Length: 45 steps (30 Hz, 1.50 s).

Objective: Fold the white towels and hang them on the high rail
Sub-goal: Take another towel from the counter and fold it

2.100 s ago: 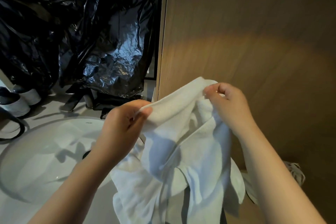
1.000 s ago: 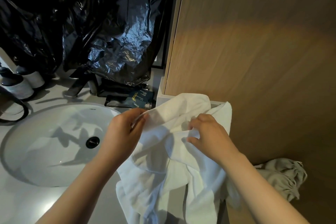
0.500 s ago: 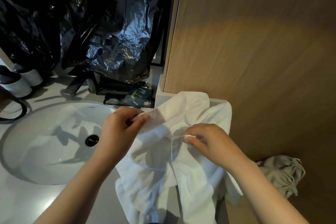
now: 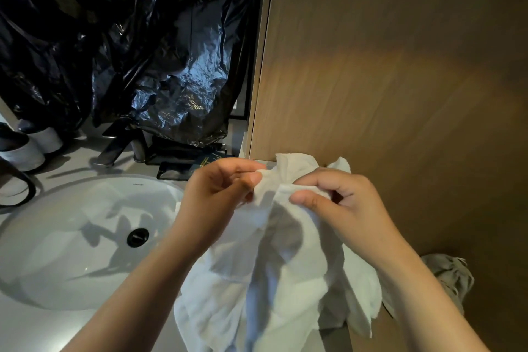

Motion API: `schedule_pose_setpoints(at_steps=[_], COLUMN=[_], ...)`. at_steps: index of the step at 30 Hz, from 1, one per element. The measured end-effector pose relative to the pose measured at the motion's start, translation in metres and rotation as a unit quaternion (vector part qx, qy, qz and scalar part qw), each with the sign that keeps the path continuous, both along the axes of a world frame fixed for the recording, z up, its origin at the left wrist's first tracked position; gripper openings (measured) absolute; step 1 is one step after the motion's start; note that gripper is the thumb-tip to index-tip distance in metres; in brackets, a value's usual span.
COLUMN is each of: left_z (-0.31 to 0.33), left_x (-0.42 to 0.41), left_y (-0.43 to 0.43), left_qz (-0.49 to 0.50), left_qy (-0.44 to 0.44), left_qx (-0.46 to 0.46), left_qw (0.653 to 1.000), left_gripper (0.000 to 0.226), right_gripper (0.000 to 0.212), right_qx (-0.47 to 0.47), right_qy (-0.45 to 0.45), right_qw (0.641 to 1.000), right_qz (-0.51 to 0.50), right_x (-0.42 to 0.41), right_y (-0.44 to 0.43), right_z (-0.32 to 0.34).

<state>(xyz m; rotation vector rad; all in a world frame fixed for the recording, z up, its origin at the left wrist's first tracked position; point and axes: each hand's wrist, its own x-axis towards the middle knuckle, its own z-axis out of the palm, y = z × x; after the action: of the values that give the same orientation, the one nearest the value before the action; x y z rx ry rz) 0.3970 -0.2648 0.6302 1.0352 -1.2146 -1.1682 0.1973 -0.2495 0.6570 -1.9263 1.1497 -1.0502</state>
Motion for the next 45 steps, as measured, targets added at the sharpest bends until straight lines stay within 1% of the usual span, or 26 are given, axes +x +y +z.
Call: schedule_pose_setpoints(at_steps=[4, 5, 7, 12, 16, 18, 21, 25, 31, 35, 39, 41, 43, 45], left_z=[-0.007, -0.009, -0.013, -0.014, -0.016, -0.017, -0.019, -0.021, -0.021, -0.021, -0.021, -0.018, -0.016, -0.015], left_x=[-0.010, -0.011, -0.011, -0.010, -0.009, -0.009, -0.007, -0.007, -0.006, -0.005, -0.003, -0.002, 0.001, 0.003], left_y=[0.014, 0.017, 0.020, 0.022, 0.024, 0.025, 0.029, 0.030, 0.030, 0.033, 0.036, 0.037, 0.036, 0.035], left_qz=[-0.017, -0.024, -0.031, -0.013, -0.020, -0.026, -0.048, -0.036, -0.026, -0.017, -0.008, -0.002, 0.009, 0.016], left_qy=[0.064, 0.067, 0.058, 0.055, 0.024, 0.025, 0.058, 0.052, 0.053, 0.015, -0.037, -0.066, -0.095, -0.116], left_qx=[0.050, 0.059, 0.064, 0.062, 0.047, 0.049, 0.055, 0.035, 0.015, -0.009, -0.040, -0.066, -0.096, -0.106], left_qw=[0.997, 0.996, 0.996, 0.997, 0.998, 0.998, 0.996, 0.997, 0.998, 1.000, 0.998, 0.996, 0.991, 0.987], left_gripper=[0.014, 0.013, 0.013, 0.012, 0.012, 0.011, 0.021, 0.030, 0.028, 0.024, 0.018, 0.014, 0.015, 0.014], right_gripper=[0.007, 0.007, 0.007, 0.007, 0.007, 0.006, 0.005, 0.003, 0.005, 0.006, 0.015, 0.014, 0.008, 0.008], right_qx=[0.029, 0.029, 0.026, 0.023, 0.003, 0.002, 0.017, 0.031, 0.016, 0.010, 0.003, 0.000, -0.020, -0.048], right_qy=[0.011, 0.009, 0.000, -0.016, -0.030, -0.032, -0.036, -0.043, 0.000, 0.003, 0.029, 0.038, 0.046, 0.059], right_qw=[0.999, 0.999, 0.999, 0.999, 0.998, 0.998, 0.997, 0.997, 0.998, 0.998, 0.999, 0.999, 0.999, 0.997], right_qz=[-0.014, -0.022, -0.031, -0.031, -0.048, -0.055, -0.065, -0.059, -0.054, -0.054, -0.039, -0.013, 0.007, 0.003], right_x=[0.008, 0.009, 0.009, 0.011, 0.014, 0.015, 0.014, 0.016, 0.018, 0.018, 0.015, 0.014, 0.014, 0.015], right_y=[0.004, 0.005, 0.005, 0.005, 0.005, 0.005, 0.005, 0.006, 0.006, 0.006, 0.004, 0.003, 0.001, -0.001], right_z=[-0.017, -0.021, -0.026, -0.029, -0.028, -0.028, -0.029, -0.029, -0.025, -0.026, -0.024, -0.021, -0.017, -0.016])
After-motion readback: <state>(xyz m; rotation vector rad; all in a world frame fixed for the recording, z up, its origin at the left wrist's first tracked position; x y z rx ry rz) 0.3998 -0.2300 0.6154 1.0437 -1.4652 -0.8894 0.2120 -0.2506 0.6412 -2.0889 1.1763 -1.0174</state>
